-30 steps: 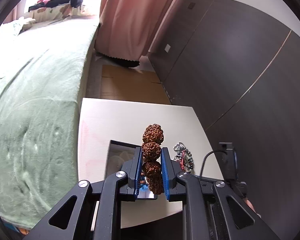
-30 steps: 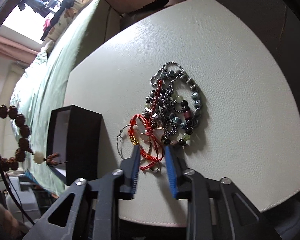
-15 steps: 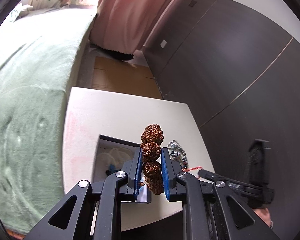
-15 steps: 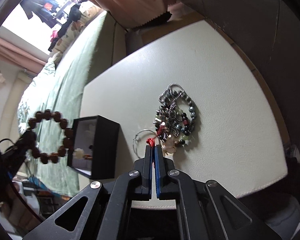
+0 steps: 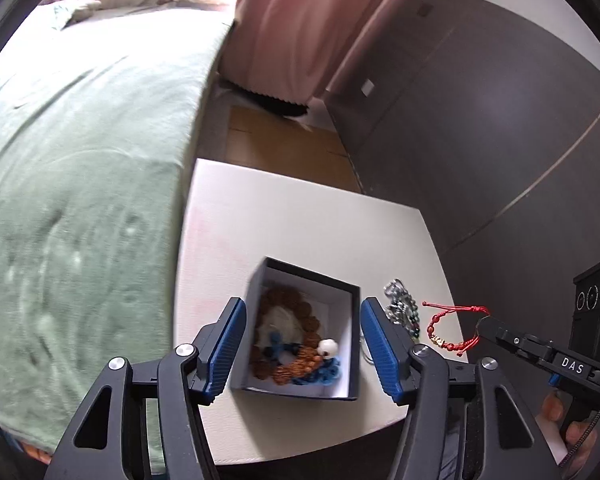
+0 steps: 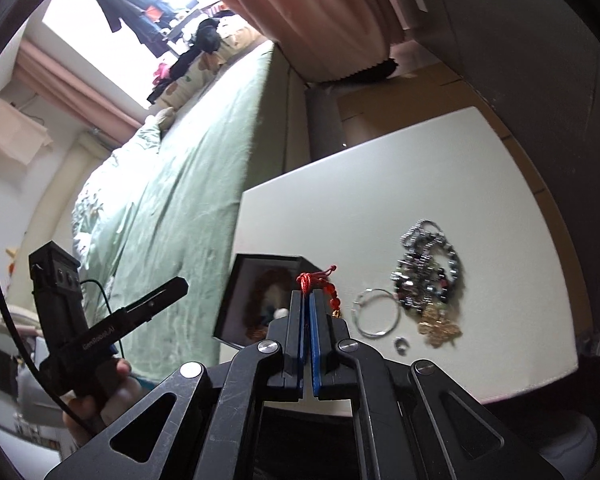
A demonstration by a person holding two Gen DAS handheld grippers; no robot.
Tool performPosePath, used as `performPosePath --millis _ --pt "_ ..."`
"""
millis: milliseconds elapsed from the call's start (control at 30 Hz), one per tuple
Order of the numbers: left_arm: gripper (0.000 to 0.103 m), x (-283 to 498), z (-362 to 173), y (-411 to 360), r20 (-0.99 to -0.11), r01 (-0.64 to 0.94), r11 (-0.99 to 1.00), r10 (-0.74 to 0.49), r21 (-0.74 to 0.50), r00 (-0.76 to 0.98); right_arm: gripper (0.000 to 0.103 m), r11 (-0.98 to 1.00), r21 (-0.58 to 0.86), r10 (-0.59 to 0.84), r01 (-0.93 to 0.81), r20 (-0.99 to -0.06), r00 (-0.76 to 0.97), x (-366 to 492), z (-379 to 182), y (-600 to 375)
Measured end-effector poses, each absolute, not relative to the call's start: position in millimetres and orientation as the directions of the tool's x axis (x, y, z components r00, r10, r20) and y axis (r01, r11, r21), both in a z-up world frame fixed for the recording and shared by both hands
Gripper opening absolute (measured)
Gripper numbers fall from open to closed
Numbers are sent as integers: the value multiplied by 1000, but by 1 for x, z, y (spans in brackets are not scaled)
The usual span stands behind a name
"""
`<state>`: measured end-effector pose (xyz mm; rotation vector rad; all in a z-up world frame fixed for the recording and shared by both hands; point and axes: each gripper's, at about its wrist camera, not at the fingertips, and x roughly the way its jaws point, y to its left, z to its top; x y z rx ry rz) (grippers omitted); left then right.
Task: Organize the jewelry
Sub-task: 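Lower rudraksha bracelet into box with left tool while right tool drops red bracelet in, then move the left tool to the gold butterfly pendant and grasp it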
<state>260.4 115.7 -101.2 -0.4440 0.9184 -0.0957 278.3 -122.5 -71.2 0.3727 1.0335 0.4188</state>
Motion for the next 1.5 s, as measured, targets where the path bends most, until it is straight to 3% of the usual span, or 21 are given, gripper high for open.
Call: performPosePath --millis 233,333,400,433,467,1000,1500 --pt "61 246 -97 139 -755 -159 904 -222 -396 617 4 811 539 583 -228 -704 405 286 -70 -81" --pt "61 243 -98 146 -759 -177 900 -215 -398 615 4 752 594 658 -286 -644 390 287 -66 -64" --pt "61 241 -98 147 -761 -182 900 -211 -397 614 23 758 581 651 -296 -656 381 290 -67 -56" --pt "61 240 -98 147 -761 -182 900 -211 -395 613 51 765 574 644 -292 -664 381 290 -69 -55" --pt "61 240 -98 146 -762 -179 902 -211 -393 612 65 772 571 634 -279 -661 401 288 -71 -59" --pt "61 268 -103 62 -772 -40 921 -300 -387 560 66 867 495 459 -63 -742 488 264 -91 -175" --pt "60 290 -128 -41 -821 97 933 -350 -345 452 73 870 490 400 51 -763 507 242 -109 -253"
